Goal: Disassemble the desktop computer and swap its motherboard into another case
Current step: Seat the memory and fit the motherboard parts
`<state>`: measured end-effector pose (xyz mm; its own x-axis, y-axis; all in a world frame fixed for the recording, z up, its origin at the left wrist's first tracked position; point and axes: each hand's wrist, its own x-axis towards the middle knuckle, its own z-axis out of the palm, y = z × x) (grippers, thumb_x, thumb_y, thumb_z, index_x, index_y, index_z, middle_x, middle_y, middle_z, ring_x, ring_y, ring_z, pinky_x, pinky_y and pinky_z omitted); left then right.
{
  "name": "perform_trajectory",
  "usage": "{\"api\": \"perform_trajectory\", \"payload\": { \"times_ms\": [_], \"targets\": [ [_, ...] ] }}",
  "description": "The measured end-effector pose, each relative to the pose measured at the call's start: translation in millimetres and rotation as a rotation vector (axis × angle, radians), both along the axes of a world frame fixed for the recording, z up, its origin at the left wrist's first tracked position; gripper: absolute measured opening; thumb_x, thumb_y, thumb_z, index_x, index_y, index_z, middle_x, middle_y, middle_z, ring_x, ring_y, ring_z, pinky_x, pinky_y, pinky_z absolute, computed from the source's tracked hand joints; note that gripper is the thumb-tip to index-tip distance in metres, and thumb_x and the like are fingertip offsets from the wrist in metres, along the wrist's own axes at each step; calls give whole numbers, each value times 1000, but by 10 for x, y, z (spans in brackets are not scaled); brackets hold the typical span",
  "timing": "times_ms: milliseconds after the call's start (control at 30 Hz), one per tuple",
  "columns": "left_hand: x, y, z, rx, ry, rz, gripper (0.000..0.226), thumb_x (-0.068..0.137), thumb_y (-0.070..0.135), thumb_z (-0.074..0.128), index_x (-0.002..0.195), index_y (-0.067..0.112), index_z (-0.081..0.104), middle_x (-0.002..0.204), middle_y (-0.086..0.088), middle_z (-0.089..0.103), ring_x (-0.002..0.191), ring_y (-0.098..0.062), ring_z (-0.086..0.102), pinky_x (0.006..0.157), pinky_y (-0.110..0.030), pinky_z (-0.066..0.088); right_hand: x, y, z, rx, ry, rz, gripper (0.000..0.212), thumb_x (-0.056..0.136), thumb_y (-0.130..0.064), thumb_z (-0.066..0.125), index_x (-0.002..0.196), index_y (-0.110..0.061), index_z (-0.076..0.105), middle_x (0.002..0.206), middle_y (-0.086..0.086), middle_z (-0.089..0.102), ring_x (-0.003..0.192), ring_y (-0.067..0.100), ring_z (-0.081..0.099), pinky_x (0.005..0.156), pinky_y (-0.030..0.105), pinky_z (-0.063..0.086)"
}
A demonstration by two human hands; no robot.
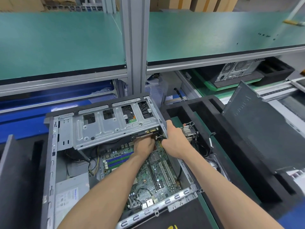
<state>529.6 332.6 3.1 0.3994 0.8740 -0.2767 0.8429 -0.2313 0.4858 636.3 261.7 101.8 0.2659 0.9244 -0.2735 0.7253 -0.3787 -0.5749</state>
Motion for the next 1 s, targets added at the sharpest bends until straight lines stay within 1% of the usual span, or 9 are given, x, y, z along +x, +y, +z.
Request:
{"api": "perform_trajectory", "payload": {
  "times_ms": [167,300,500,567,633,700,767,867,1000],
  "targets": [
    [-11,-32,-2,25,-46,59,39,97,11,42,60,17,31,57,2,37,51,-14,34,61,-30,28,-9,-14,8,4,9,-1,56,87,-5,51,138,-11,29,84,8,52,64,18,50,47,29,33],
    [4,52,13,-144,-28,79,39,102,17,33,64,20,32,64,3,38,74,-19,41,68,-29,25,-5,-9,9,6,10,-5,59,87,-5,50,141,-11,27,87,8,52,66,18,52,48,29,35],
    [-146,42,-25,-150,-87,228,43,106,13,30,63,21,28,65,3,35,74,-18,46,79,-28,37,-8,-17,8,3,17,-10,58,86,-5,49,140,-12,28,93,12,53,68,20,52,49,30,34],
    [-139,53,-50,-205,-133,283,44,106,15,38,65,28,31,65,11,32,64,-3,41,91,-10,39,-9,-18,6,1,23,-7,59,86,-5,48,140,-13,27,93,14,53,64,20,51,48,30,34],
    [-117,83,-18,-208,-178,272,40,105,15,44,70,31,36,72,15,36,67,8,38,67,6,33,-4,-18,-1,0,24,-9,57,85,-5,48,138,-13,28,93,14,53,63,20,50,48,30,34],
    [-165,96,18,-248,-127,256,32,104,17,40,73,24,46,77,9,48,79,-7,54,73,-13,42,1,-17,-3,2,20,-8,55,85,-5,48,136,-13,29,92,13,53,64,20,50,48,30,34],
    [-167,91,98,-308,-119,248,28,99,23,41,72,19,46,74,0,51,74,-18,51,73,-26,42,0,-11,0,2,20,-10,54,86,-6,49,135,-13,30,95,14,54,66,21,52,49,31,35],
    [-112,45,170,-290,-48,66,37,99,35,39,65,21,35,58,5,42,54,-13,41,57,-25,33,0,-10,12,-2,14,-3,52,86,-6,49,134,-13,30,96,14,53,70,22,53,51,32,36],
    [-85,-29,156,-177,-112,51,51,90,60,52,61,18,49,59,1,56,56,-17,51,54,-27,37,1,-21,23,-1,21,1,51,86,-4,48,133,-11,31,91,10,52,69,20,51,50,32,34]
  ]
}}
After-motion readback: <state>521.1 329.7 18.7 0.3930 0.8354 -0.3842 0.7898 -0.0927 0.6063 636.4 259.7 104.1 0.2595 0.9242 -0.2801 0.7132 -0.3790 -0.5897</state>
